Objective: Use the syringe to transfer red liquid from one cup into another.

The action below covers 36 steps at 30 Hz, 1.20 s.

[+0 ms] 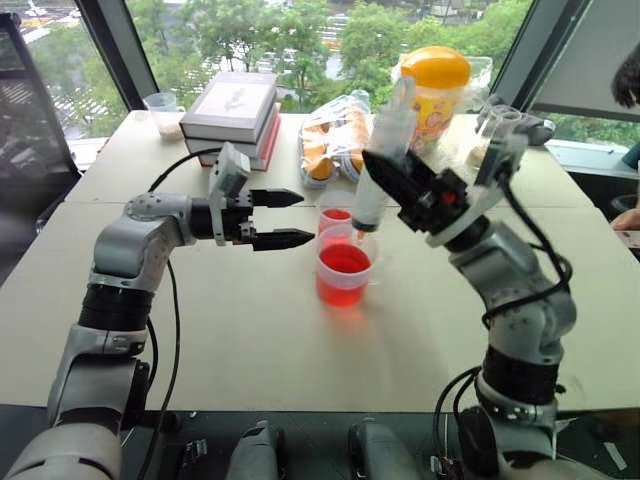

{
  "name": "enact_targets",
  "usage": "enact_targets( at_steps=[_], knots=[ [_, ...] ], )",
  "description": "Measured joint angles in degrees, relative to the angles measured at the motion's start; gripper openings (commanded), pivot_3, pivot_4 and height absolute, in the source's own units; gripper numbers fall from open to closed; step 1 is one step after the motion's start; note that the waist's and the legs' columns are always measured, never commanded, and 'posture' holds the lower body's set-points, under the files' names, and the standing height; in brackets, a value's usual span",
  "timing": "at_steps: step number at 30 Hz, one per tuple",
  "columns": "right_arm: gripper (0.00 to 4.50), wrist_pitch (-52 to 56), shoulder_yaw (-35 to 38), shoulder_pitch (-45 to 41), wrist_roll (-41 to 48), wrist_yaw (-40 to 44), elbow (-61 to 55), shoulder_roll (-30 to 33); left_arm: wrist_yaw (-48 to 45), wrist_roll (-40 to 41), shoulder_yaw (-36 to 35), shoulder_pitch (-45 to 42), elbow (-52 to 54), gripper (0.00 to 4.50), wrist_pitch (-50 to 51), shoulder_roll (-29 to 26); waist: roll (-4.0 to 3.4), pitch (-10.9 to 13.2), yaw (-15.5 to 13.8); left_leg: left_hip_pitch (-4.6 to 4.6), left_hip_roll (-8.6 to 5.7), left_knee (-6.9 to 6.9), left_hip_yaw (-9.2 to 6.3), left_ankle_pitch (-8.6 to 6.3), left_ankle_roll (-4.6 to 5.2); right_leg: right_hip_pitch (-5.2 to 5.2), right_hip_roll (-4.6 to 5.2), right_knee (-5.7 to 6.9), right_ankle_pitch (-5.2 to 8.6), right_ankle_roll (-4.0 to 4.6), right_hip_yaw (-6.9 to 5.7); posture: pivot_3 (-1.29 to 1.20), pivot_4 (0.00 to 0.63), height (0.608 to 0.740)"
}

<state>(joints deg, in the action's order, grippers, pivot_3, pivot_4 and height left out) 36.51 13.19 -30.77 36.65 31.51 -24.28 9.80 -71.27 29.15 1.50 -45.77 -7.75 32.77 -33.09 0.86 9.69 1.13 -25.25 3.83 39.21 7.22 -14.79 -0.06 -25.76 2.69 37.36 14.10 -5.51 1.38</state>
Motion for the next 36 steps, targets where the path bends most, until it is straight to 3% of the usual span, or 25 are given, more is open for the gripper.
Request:
enact_targets(
  at_steps=[6, 14, 36],
  knots=[
    [1.39, -15.64, -8.14, 8.71, -9.16, 0.94, 6.33, -2.59, -0.83, -0.04, 0.02, -0.94, -0.67, 4.5, 0.0, -0.02, 0.0, 0.0, -0.08, 0.03, 0.01, -0.01, -0.05, 0.01, -0.02, 0.02, -0.04, 0.01, 0.0, 0.01, 0.0, 0.0, 0.15, 0.74],
    [1.39, -28.53, -13.94, 12.11, -16.99, 0.46, 13.41, -3.29, -0.8, 1.29, -0.08, -2.85, -1.01, 4.5, 1.37, 2.05, 0.01, 0.0, -0.14, 0.03, 0.0, 0.0, -0.05, 0.02, -0.03, 0.04, -0.03, 0.0, 0.01, 0.01, 0.0, 0.0, 0.15, 0.74],
    [1.39, -33.69, -17.47, 13.92, -20.14, -0.12, 14.43, -2.25, -2.17, 5.23, 1.43, -7.21, 0.5, 4.5, 5.48, 7.52, 0.01, 0.0, -0.07, 0.81, 0.01, -0.07, -0.04, 0.02, -0.04, 0.75, -0.04, -0.03, 0.02, 0.03, 0.04, 0.0, 0.15, 0.74]
  ],
)
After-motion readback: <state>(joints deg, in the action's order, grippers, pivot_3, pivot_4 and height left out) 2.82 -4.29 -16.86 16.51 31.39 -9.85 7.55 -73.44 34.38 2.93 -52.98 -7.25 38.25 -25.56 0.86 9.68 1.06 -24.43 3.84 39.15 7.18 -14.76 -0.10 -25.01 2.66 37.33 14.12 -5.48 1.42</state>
